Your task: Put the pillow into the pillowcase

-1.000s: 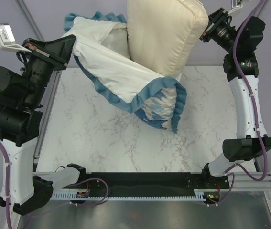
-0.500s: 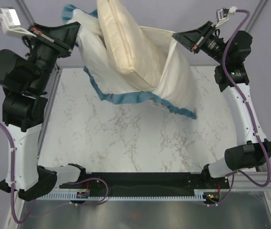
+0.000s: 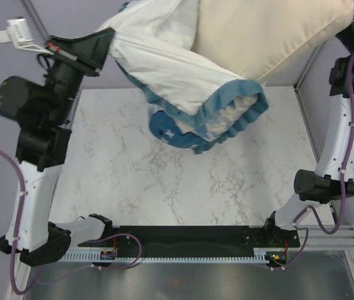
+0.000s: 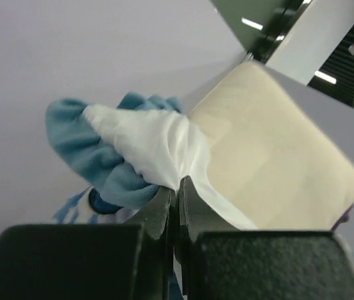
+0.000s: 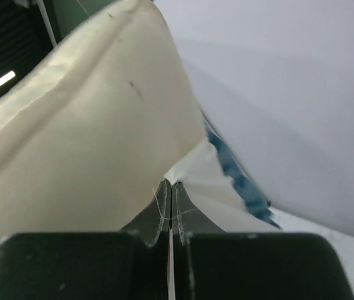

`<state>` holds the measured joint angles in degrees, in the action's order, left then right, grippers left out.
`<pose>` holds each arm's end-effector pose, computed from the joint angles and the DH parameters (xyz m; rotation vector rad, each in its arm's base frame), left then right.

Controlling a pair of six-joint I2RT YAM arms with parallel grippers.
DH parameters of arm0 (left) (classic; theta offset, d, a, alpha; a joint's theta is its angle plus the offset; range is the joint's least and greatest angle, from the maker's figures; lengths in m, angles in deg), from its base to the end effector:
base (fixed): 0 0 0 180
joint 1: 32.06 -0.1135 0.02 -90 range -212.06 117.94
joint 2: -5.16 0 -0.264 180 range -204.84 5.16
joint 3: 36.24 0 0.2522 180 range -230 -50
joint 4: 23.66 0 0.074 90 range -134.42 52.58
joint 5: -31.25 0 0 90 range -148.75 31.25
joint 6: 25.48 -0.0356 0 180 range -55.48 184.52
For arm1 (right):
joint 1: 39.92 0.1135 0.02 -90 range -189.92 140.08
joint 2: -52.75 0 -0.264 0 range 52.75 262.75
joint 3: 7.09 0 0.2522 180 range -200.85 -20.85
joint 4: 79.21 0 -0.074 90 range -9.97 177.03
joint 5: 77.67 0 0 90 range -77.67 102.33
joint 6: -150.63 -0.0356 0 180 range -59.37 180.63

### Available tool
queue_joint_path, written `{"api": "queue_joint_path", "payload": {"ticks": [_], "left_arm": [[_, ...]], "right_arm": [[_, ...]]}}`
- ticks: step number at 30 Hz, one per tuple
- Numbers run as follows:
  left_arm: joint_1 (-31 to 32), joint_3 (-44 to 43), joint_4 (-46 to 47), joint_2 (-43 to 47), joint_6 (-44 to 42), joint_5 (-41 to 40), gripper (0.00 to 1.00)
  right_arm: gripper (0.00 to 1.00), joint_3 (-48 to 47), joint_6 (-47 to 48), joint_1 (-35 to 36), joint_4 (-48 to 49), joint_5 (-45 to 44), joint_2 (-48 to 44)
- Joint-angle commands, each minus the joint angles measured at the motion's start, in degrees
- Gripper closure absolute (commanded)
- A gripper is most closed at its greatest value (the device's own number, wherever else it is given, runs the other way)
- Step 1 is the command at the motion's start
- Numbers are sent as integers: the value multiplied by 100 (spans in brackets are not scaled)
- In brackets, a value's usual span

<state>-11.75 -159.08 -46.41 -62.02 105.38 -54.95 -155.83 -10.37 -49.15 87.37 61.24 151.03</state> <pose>0.1416 -0.0549 0.6246 -0.1236 1.0392 -1.0069 0.2968 -0.0210 0.6279 -0.0506 1.2707 1.3344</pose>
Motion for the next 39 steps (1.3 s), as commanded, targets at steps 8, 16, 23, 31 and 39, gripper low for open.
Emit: {"api": "queue_joint_path", "payload": {"ticks": [8, 16, 23, 31, 39], "left_arm": [[368, -1015, -269, -507, -402, -631, 98], [368, -1126, -208, 257, -1080, -1390, 98], [368, -1019, -199, -391, -474, -539, 98], [991, -712, -129, -1148, -253, -194, 98], [554, -1344, -699, -1140, -237, -643, 98]], "right_arm": [[100, 1041, 177, -71, 522, -381, -650], [100, 2800, 1519, 844, -298, -733, -960], [100, 1986, 1195, 468, -350, -585, -732], [100, 403, -492, -772, 826, -109, -196], [100, 1894, 603, -290, 338, -311, -810]]}}
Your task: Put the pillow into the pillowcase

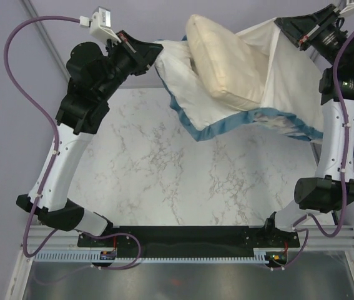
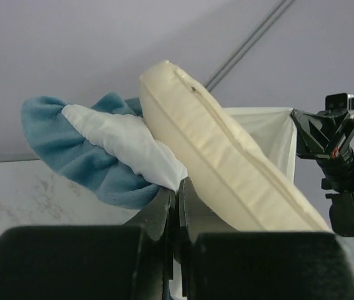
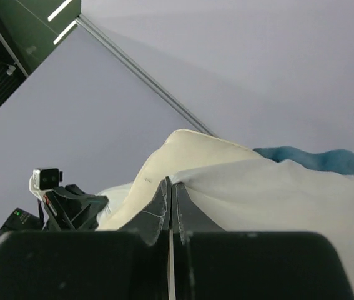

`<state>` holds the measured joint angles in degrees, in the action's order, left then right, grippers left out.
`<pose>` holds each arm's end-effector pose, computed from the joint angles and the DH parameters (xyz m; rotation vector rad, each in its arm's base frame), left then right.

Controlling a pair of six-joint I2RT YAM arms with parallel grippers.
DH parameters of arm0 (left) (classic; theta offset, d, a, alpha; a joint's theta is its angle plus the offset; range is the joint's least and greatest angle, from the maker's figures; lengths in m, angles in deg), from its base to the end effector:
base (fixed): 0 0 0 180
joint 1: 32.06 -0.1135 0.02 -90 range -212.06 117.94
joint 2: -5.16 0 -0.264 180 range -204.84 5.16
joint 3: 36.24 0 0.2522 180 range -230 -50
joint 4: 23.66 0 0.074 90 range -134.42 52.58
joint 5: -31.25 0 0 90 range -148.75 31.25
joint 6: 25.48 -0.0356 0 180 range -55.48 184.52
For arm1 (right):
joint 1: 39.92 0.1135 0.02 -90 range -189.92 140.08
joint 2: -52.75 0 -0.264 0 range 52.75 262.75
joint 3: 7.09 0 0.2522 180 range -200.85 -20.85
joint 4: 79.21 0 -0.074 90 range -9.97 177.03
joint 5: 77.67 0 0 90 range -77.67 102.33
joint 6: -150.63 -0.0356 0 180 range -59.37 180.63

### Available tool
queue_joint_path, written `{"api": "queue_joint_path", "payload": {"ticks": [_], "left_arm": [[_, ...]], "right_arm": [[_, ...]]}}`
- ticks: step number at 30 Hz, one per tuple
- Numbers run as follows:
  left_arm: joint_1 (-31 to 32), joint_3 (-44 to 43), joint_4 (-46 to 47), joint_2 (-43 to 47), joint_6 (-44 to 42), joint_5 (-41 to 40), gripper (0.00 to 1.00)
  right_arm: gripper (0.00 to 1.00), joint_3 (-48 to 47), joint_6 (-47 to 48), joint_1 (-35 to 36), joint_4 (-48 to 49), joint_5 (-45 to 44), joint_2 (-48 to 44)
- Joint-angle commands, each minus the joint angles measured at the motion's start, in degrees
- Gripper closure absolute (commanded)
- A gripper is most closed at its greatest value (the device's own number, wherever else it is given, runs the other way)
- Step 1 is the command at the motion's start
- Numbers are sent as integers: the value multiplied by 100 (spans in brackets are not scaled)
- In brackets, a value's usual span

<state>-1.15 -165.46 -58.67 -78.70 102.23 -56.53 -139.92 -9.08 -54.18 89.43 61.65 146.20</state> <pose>0.2367 -0.1434 0.5751 -0.0530 1.4675 -1.0158 0.3135 -0.0518 0.5827 0.1098 1.3668 1.2865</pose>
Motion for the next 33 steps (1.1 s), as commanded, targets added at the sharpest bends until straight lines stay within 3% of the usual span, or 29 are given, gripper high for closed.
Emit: {"api": "queue_joint_path", "payload": {"ticks": [1, 8, 12, 16, 19, 23, 26, 28, 31, 33], "left_arm": [[-656, -793, 326, 571, 226, -477, 98], [-921, 14, 166, 660, 430, -248, 98], [-921, -370, 157, 467, 351, -125, 98], [-921, -1555, 165, 177, 192, 50, 98], [-877, -1480, 445, 71, 482, 488, 98], [-220, -1268, 579, -280, 351, 358, 98], [-112, -1514, 544, -491, 254, 341, 98], [-286, -1532, 465, -361, 245, 174, 98], [-577, -1112, 289, -184, 465, 322, 98], [-640, -369, 43, 26, 352, 358, 98]], "right_arm": [[100, 427, 607, 379, 52, -405, -388], [100, 1114, 881, 538, 24, -476, -547], [100, 650, 766, 477, -98, -441, -424], [100, 350, 494, 126, -81, -327, -284], [100, 112, 57, -338, 111, -213, -152], [100, -475, -839, -779, 831, -37, 129], [100, -1072, -1009, -815, 833, -19, 375], [100, -1145, -834, -728, 728, 16, 358], [100, -1014, 297, -352, -201, -19, 122], [100, -287, 1322, 44, -895, -317, -254]]}}
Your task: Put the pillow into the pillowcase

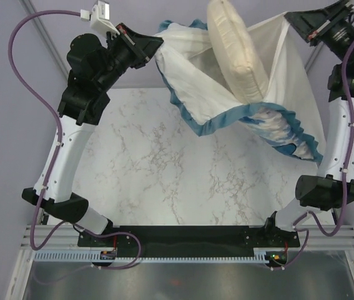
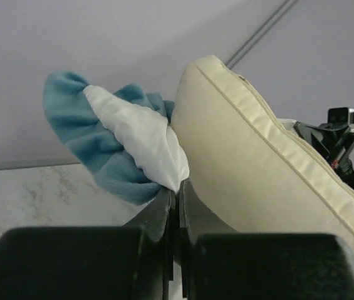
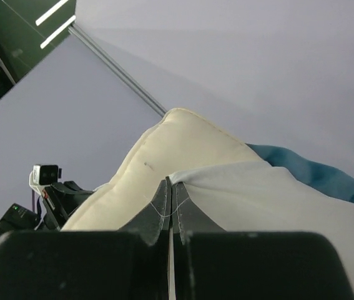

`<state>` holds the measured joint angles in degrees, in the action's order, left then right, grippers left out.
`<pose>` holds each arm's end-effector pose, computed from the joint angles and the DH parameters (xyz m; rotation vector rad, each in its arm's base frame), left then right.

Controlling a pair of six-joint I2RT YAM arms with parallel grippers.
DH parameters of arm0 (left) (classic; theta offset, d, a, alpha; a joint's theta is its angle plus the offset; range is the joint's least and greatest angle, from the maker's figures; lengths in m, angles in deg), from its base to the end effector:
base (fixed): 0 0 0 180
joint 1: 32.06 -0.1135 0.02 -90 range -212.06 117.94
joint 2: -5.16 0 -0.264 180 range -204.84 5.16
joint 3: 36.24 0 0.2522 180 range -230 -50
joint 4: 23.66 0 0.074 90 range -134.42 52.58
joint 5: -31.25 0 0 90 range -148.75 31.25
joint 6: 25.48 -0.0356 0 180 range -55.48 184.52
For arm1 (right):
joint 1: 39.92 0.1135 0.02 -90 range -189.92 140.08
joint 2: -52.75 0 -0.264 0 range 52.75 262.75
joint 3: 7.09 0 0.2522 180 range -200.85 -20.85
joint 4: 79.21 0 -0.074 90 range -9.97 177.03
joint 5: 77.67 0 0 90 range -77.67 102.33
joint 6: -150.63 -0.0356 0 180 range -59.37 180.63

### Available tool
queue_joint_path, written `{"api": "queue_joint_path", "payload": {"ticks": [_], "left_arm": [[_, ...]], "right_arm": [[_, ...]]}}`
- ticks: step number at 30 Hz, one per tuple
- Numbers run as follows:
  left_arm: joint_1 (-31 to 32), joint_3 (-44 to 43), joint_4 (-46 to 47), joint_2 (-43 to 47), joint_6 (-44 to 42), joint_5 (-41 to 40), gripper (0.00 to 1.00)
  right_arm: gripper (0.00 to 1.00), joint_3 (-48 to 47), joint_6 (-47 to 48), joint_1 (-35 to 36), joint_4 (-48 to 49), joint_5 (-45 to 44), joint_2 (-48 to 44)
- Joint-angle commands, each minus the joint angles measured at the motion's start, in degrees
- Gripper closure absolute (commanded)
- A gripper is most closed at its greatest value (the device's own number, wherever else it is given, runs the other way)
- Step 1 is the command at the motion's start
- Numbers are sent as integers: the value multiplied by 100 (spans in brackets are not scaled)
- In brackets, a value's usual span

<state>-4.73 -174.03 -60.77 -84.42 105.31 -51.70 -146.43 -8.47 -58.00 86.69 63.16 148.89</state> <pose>0.2587 -0.1386 0.5866 -0.0626 1.4630 -1.0684 0.3093 -0.0720 0.5956 0.1100 1.3549 1.2279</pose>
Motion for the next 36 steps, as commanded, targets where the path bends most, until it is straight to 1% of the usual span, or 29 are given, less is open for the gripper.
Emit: {"api": "queue_joint_path", "payload": {"ticks": [1, 2, 3, 4, 5, 6, 7, 8, 9, 10, 11, 13, 14, 15, 18, 19, 21, 22, 23, 25, 26, 30, 36], "left_arm": [[-298, 876, 235, 739, -10, -125, 98], [-299, 1333, 252, 1054, -28, -168, 98], [-307, 2294, 305, 1265, -45, -230, 98], [-334, 2800, 427, 1468, -80, -317, 98], [-342, 3753, 559, 1914, -133, -379, 98], [-360, 4189, 786, 2118, -159, -432, 98], [-378, 4568, 841, 2303, -194, -606, 98], [-395, 4902, 859, 2496, -230, -686, 98], [-404, 5454, 876, 2794, -317, -687, 98], [-404, 5686, 868, 2936, -379, -879, 98], [-404, 6079, 876, 3068, -493, -915, 98], [-404, 6381, 903, 3357, -590, -933, 98], [-404, 6608, 938, 3446, -695, -899, 98], [-404, 6689, 973, 3534, -748, -846, 98], [-404, 6821, 1070, 3798, -827, -731, 98], [-404, 6822, 1061, 3912, -828, -731, 98], [-404, 6725, 1070, 3992, -845, -583, 98], [-404, 6655, 1044, 4044, -845, -538, 98], [-404, 6455, 896, 4088, -854, -529, 98], [-404, 6225, 676, 4150, -872, -651, 98], [-404, 5998, 474, 4194, -889, -687, 98], [-404, 5644, 305, 4387, -881, -687, 98], [-404, 5152, 208, 4362, -836, -538, 98]], "right_arm": [[100, 733, 1581, 873, -747, -582, -682], [100, 1554, 1819, 1095, -853, -844, -841], [100, 2006, 1987, 1279, -845, -951, -1190], [100, 2429, 2336, 1621, -845, -1065, -1377], [100, 3251, 2488, 1781, -784, -1292, -1561], [98, 3624, 2663, 2009, -731, -1408, -1920], [91, 3941, 2943, 2315, -722, -1479, -2071], [65, 4380, 3068, 2423, -739, -1540, -2203], [53, 4515, 3174, 2537, -809, -1619, -2413], [45, 4568, 3427, 2582, -940, -1672, -2485], [36, 4490, 3586, 2617, -1298, -1751, -2538], [32, 4254, 3903, 2896, -1696, -1987, -2556], [29, 3939, 4165, 3029, -2080, -2076, -2513], [29, 3797, 4307, 3404, -2215, -2242, -2408], [26, 3348, 4623, 4074, -2532, -2734, -2127], [26, 3260, 4695, 4555, -2585, -3067, -2047], [25, 3057, 4852, 5006, -2726, -3411, -1793], [24, 3031, 4914, 5417, -2743, -3543, -1713], [22, 3022, 4967, 5621, -2735, -3849, -1643], [22, 3030, 5064, 6147, -2717, -4193, -1432], [22, 3091, 5073, 6272, -2621, -4395, -1301], [23, 3338, 5117, 6782, -2059, -4336, -1115], [23, 3374, 5880, 7091, -1443, -4344, -1132]]}}
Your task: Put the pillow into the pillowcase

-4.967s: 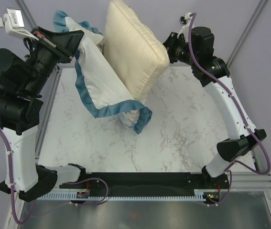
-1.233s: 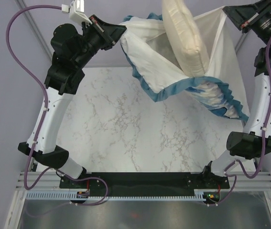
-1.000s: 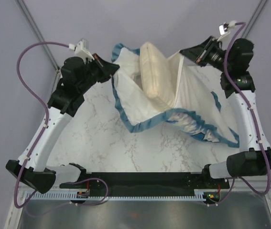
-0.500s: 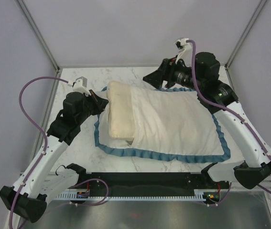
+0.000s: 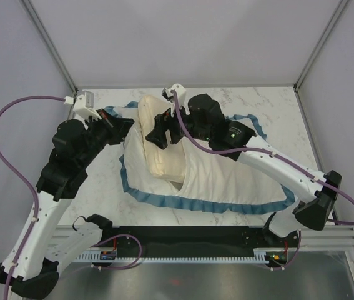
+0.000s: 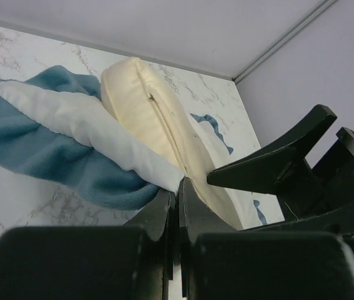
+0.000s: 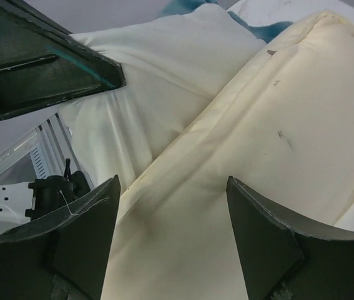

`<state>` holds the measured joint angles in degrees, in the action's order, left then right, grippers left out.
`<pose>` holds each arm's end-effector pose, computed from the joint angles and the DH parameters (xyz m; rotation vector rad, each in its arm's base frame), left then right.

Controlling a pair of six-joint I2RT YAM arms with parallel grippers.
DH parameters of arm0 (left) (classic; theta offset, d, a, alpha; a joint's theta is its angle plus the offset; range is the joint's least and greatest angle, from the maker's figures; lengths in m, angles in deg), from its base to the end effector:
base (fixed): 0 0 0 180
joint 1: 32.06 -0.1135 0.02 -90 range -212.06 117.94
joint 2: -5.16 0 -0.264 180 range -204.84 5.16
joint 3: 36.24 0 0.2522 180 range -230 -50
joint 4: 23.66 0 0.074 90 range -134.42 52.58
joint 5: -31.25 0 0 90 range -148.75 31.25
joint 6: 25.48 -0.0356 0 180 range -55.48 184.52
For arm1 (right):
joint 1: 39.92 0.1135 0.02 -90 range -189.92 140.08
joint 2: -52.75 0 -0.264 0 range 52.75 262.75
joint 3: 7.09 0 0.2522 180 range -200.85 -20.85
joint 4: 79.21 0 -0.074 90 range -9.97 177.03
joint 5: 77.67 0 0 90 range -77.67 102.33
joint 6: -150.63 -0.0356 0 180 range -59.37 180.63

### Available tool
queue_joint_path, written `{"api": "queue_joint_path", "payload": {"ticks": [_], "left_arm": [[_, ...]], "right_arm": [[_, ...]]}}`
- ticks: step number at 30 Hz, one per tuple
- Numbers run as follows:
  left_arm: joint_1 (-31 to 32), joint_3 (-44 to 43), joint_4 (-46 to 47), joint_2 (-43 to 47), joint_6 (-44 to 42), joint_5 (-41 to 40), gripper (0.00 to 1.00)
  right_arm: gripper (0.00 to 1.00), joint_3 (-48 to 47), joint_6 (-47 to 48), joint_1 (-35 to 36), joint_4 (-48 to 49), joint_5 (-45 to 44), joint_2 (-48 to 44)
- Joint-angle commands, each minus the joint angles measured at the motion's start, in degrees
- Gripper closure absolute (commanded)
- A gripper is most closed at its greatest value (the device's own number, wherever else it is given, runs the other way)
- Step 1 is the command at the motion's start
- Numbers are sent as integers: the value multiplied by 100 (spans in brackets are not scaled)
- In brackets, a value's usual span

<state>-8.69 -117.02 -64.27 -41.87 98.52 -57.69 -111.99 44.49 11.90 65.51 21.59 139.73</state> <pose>0.1453 -0.0635 0.4337 -0.1478 1.7434 -0.7590 0.2120 0.2788 0.4222 -0.7198 1.8513 0.9478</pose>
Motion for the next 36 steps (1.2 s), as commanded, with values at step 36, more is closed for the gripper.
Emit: {"api": "queue_joint_path", "payload": {"ticks": [36], "left_arm": [[-8, -6620, -409, -2346, -807, -246, 98]], "right_arm": [[41, -483, 1316, 180, -98, -2034, 503]]}}
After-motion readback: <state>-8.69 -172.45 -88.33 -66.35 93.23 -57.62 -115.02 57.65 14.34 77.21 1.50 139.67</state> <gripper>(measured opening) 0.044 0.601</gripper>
